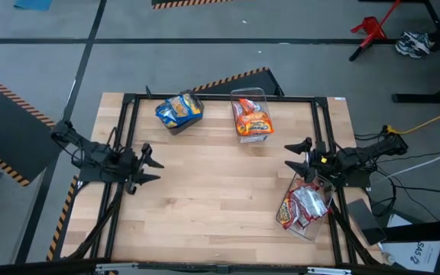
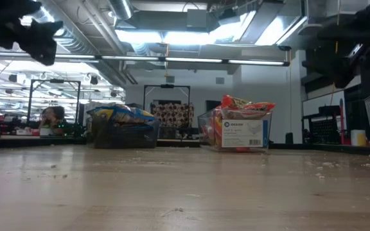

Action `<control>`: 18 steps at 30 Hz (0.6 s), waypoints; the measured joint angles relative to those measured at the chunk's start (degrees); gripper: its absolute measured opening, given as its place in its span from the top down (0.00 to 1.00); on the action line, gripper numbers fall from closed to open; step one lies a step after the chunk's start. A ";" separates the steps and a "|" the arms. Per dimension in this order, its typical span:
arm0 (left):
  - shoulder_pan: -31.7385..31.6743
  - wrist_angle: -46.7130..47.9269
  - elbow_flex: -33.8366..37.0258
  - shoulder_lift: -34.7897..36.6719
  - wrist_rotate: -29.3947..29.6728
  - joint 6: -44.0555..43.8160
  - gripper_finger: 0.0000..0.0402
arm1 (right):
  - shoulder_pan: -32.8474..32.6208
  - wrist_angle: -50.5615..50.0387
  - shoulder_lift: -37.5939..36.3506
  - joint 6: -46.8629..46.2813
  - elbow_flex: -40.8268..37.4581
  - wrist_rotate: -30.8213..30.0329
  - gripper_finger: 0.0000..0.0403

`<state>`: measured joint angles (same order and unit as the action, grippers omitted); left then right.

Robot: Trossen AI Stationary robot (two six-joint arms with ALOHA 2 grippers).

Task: Sort Maruchan noodles
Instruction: Return to Home Position

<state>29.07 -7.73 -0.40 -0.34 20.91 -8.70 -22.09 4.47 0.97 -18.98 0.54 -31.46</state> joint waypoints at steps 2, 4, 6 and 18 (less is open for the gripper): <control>-0.56 -1.09 0.00 0.00 -3.10 3.13 0.56 | 0.00 -0.01 0.00 1.69 0.00 0.00 0.14; -1.13 -0.95 0.00 0.00 -5.74 4.61 0.56 | 0.00 -0.02 0.00 3.94 0.00 -0.04 0.14; -1.53 -0.05 0.00 0.00 -7.19 4.76 0.56 | 0.00 -0.04 0.00 5.50 0.00 -0.77 0.14; -1.82 4.68 0.00 -0.03 -5.45 4.40 0.56 | 0.00 -0.10 0.00 11.64 0.00 -3.78 0.14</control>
